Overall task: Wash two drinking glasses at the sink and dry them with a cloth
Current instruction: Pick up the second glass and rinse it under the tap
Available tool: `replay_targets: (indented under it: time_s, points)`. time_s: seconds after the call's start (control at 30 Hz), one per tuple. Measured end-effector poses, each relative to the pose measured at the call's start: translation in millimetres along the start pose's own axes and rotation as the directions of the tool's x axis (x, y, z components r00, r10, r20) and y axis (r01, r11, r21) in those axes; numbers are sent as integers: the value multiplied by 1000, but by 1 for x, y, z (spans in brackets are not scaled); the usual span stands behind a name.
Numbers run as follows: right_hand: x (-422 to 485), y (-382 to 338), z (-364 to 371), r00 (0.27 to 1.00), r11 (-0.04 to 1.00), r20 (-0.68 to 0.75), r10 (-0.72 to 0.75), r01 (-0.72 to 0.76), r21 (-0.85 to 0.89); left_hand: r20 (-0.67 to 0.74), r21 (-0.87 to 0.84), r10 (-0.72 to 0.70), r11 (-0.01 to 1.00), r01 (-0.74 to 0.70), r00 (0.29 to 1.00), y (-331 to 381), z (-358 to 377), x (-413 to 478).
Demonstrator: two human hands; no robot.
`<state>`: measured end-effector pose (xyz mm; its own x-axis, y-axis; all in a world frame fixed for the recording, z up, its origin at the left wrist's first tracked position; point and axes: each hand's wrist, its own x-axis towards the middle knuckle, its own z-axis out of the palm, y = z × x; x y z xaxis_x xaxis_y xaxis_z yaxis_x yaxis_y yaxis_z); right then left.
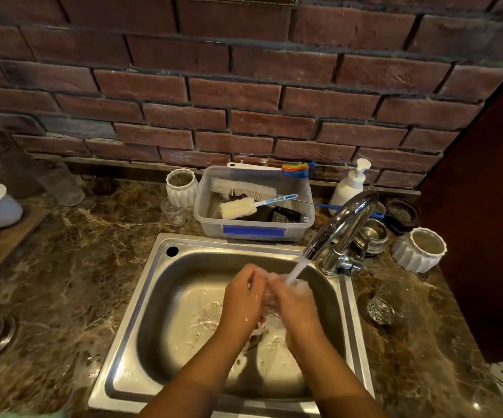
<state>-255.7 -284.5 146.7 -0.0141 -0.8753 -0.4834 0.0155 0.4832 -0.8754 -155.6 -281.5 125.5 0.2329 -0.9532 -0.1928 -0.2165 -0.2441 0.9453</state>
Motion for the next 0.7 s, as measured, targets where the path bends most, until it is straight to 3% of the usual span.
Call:
replay_targets:
  time_s: [0.03, 0.07, 0.1, 0.13, 0.17, 0.2, 0.23, 0.3, 0.33, 0.37, 0.43, 0.47, 0.5, 0.57, 0.6, 0.63, 0.7]
  points:
    - [-1, 1, 1, 987, 967, -10, -162, 156, -203, 64, -175, -246, 951, 253, 967, 6, -2, 1]
    - [0, 6, 2, 948, 856, 51, -314, 306, -416, 195, -358, -443, 798, 484, 875, 12, -5, 2]
    - [0, 12, 3, 907, 692, 148, -395, 399, -602, 332, -471, -538, 617, 630, 775, 16, -10, 2]
    - [1, 18, 3, 880, 550, 211, -426, 437, -711, 401, -530, -562, 502, 683, 723, 17, -14, 1]
    - [0, 19, 4, 872, 506, 223, -436, 442, -741, 403, -555, -564, 475, 683, 720, 15, -15, 1]
    - [0, 19, 5, 885, 571, 193, -425, 427, -701, 339, -553, -544, 545, 630, 768, 11, -14, 2]
    - [-2, 15, 7, 912, 714, 134, -389, 390, -581, 213, -506, -488, 686, 523, 846, 6, -10, 5]
    - [-2, 8, 12, 988, 978, 37, -153, 157, -135, -35, -200, -174, 966, 164, 984, -4, -6, 9]
    - [-2, 7, 12, 998, 995, 58, 17, -22, 98, -66, -41, 35, 998, -38, 997, -8, -6, 8]
    - [-4, 4, 11, 983, 945, 107, 148, -173, 278, -54, 77, 205, 977, -200, 977, -11, -7, 7]
    - [-2, 0, 7, 964, 869, 135, 228, -264, 418, -34, 197, 384, 908, -370, 923, -18, -10, 8]
    - [-2, -2, 7, 969, 876, 117, 217, -246, 415, -39, 194, 388, 907, -374, 921, -20, -9, 9]
    - [-4, -3, 8, 979, 907, 75, 191, -205, 368, -48, 143, 325, 938, -316, 945, -17, -8, 8]
    - [-7, -6, 12, 999, 989, -27, 33, -29, 142, -22, -40, -11, 999, 10, 1000, -3, -5, 9]
    - [-8, -3, 12, 991, 990, -40, -126, 122, -74, 28, -155, -233, 960, 234, 972, 4, -5, 11]
    - [-7, 4, 12, 963, 916, 15, -270, 262, -304, 120, -265, -427, 856, 444, 896, 10, -8, 11]
    - [-6, 21, 9, 893, 677, 150, -423, 422, -602, 316, -396, -597, 623, 674, 737, 15, -17, 7]
